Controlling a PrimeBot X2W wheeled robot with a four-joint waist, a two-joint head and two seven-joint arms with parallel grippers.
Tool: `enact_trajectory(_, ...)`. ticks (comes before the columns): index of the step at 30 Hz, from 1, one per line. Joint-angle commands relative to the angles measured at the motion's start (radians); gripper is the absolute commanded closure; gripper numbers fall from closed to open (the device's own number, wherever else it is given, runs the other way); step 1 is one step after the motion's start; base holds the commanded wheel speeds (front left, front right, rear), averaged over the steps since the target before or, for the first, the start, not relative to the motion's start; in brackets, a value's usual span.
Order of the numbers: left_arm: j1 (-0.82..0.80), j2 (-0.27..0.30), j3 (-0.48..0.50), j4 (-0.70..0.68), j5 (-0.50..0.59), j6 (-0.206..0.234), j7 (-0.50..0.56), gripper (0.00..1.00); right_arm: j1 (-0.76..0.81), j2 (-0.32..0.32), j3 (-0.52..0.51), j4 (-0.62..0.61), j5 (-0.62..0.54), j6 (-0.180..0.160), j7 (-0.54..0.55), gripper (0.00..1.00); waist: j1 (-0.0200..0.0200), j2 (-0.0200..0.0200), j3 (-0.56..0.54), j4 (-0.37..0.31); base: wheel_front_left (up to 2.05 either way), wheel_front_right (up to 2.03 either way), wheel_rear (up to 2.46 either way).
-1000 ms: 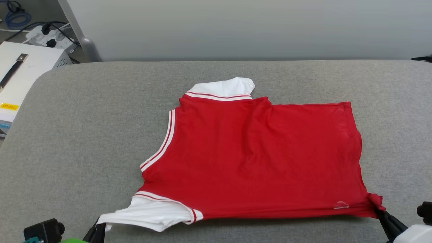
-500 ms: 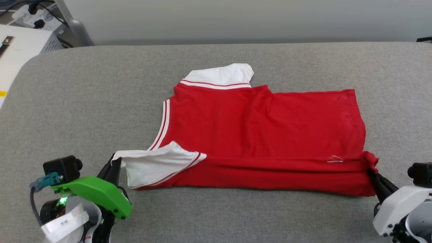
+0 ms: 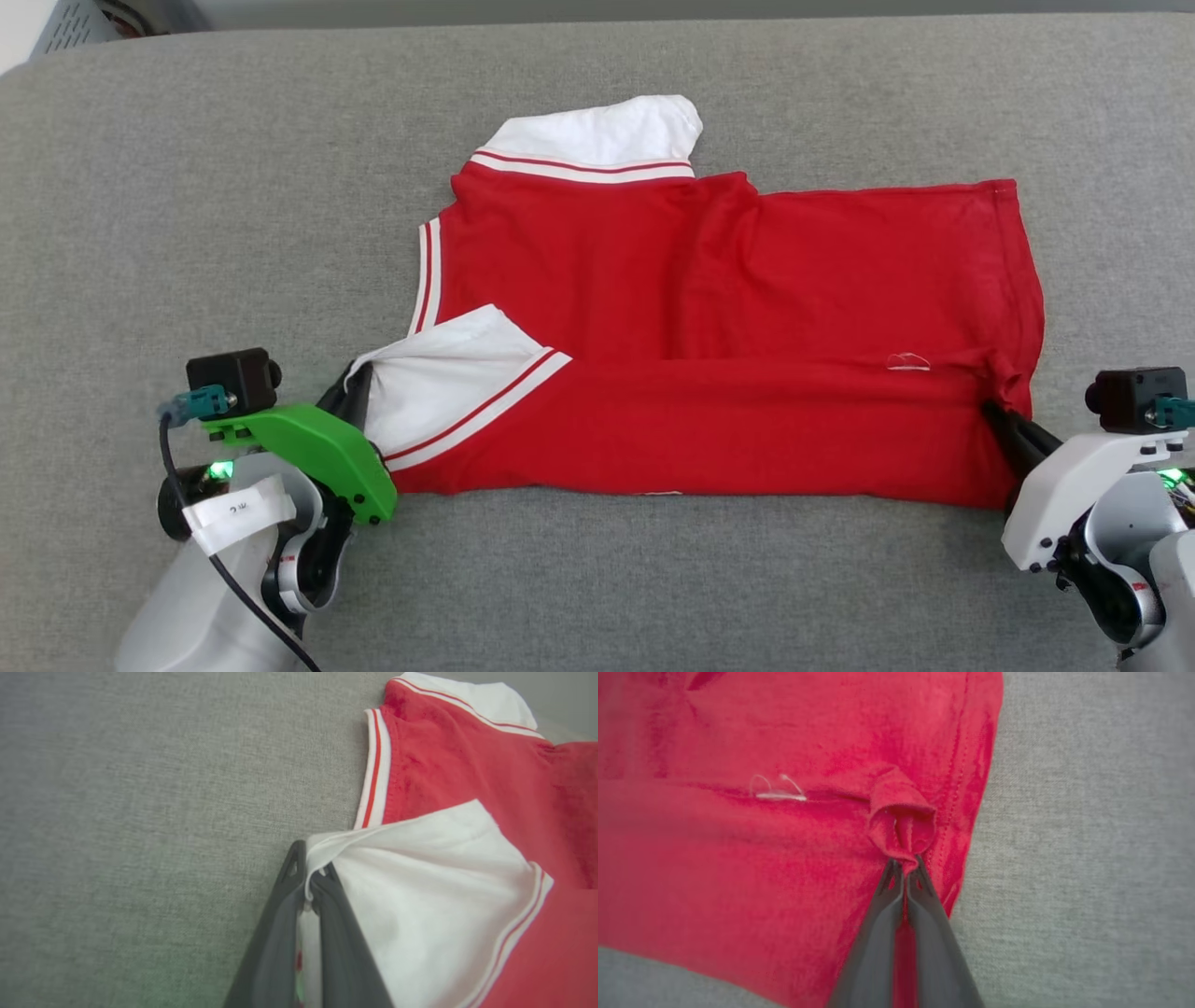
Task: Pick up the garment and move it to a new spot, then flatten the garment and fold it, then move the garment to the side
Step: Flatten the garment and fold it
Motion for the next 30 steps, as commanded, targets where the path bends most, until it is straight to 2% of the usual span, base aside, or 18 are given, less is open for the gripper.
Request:
enact_trajectory(1,-0.021,-0.007,-0.007,0.028,0.000,-0.014,-0.001,1.00,-0.020,-0.010,0.016,0.025,0.007,-0.008,-0.008,1.00,-0.0001,0.0000,0.017,-0.006,0.00,0.00,0.00)
enact_trajectory(7,-0.051,-0.029,-0.045,0.130,-0.013,-0.086,0.019,1.00,-0.046,-0.024,0.065,0.115,0.013,-0.008,-0.055,1.00,-0.0001,0.0000,0.009,-0.002,0.00,0.00,0.00)
enact_trajectory(8,-0.053,-0.032,-0.045,0.144,-0.016,-0.094,0.016,0.93,-0.047,-0.022,0.071,0.131,0.016,-0.008,-0.059,1.00,-0.0001,0.0000,0.003,-0.002,0.00,0.00,0.00)
enact_trajectory(9,-0.054,-0.033,-0.046,0.154,-0.018,-0.098,0.014,0.67,-0.049,-0.022,0.075,0.136,0.014,-0.008,-0.072,0.79,-0.0001,0.0000,-0.002,-0.002,0.00,0.00,0.00)
enact_trajectory(10,-0.054,-0.035,-0.043,0.164,-0.022,-0.101,0.007,0.18,-0.052,-0.022,0.080,0.140,0.010,-0.008,-0.092,0.36,-0.0001,0.0000,-0.010,-0.002,0.00,0.00,0.00)
enact_trajectory(11,-0.054,-0.036,-0.038,0.169,-0.025,-0.101,-0.001,0.00,-0.052,-0.022,0.082,0.144,0.009,-0.008,-0.106,0.00,-0.0001,0.0000,-0.016,-0.003,0.00,0.00,0.00)
enact_trajectory(15,-0.046,-0.029,-0.021,0.180,-0.025,-0.089,-0.037,0.00,-0.046,-0.018,0.081,0.135,0.005,-0.008,-0.209,0.00,-0.0001,0.0000,-0.051,-0.002,0.00,0.00,0.00)
enact_trajectory(23,-0.005,0.015,0.001,0.132,-0.012,-0.041,-0.065,0.00,0.007,0.028,0.005,0.074,-0.064,-0.008,-0.421,0.00,-0.0001,0.0000,-0.125,-0.002,0.00,0.00,0.00)
enact_trajectory(26,0.004,0.046,-0.010,0.091,-0.008,-0.030,-0.009,0.00,0.038,0.060,-0.026,0.032,-0.099,-0.008,-0.440,0.00,-0.0001,0.0000,-0.144,-0.003,0.00,0.00,0.00)
enact_trajectory(27,0.006,0.079,-0.033,0.041,-0.014,-0.019,0.097,0.00,0.065,0.085,-0.048,-0.009,-0.124,-0.008,-0.429,0.00,-0.0001,0.0000,-0.157,-0.005,0.00,0.00,0.00)
enact_trajectory(30,0.010,0.117,-0.058,-0.004,-0.048,-0.011,0.262,0.00,0.090,0.108,-0.067,-0.048,-0.142,-0.008,-0.404,0.00,-0.0001,0.0000,-0.160,-0.012,0.00,0.00,0.00)
